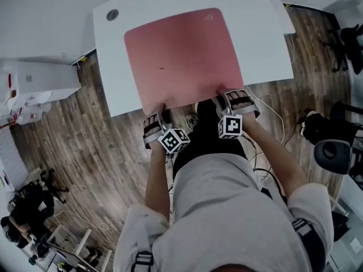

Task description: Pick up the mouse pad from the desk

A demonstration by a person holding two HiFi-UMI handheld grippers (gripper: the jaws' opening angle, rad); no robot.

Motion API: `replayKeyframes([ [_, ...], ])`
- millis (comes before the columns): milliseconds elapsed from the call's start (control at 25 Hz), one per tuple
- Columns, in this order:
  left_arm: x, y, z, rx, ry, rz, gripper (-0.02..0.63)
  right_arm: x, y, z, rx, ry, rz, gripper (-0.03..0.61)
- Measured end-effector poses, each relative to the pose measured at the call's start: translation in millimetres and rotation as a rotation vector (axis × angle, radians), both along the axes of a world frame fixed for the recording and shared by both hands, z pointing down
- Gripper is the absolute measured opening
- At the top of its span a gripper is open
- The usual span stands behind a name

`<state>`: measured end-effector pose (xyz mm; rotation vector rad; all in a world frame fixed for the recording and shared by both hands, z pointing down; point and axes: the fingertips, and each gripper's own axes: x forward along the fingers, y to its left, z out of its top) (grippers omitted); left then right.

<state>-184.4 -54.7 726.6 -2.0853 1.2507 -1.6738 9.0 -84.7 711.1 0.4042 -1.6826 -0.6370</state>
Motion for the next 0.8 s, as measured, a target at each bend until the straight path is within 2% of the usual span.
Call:
replayKeyframes([
  [40, -1, -2, -3, 0.001, 0.0, -0.008, 0.051, -1, -1, -5, 0.017, -0.015, -0.005, 0.083],
  [120, -2, -6, -6, -0.009, 0.006, -0.018, 0.041, -2, -5, -12, 0.05, -0.04, -0.01, 0.061],
  [200, -2, -9, -7, -0.027, 0.002, -0.014, 0.038, -3, -10, -15, 0.057, -0.062, 0.002, 0.058],
  [400, -2, -11, -12, -0.053, 0.022, -0.039, 0.031, -5, -17, -20, 0.001, -0.116, 0.043, 0.057],
  [800, -2, -49, -29, -0.05, 0.012, -0.053, 0.031, -8, -44, -32, -0.036, -0.193, 0.097, 0.054],
])
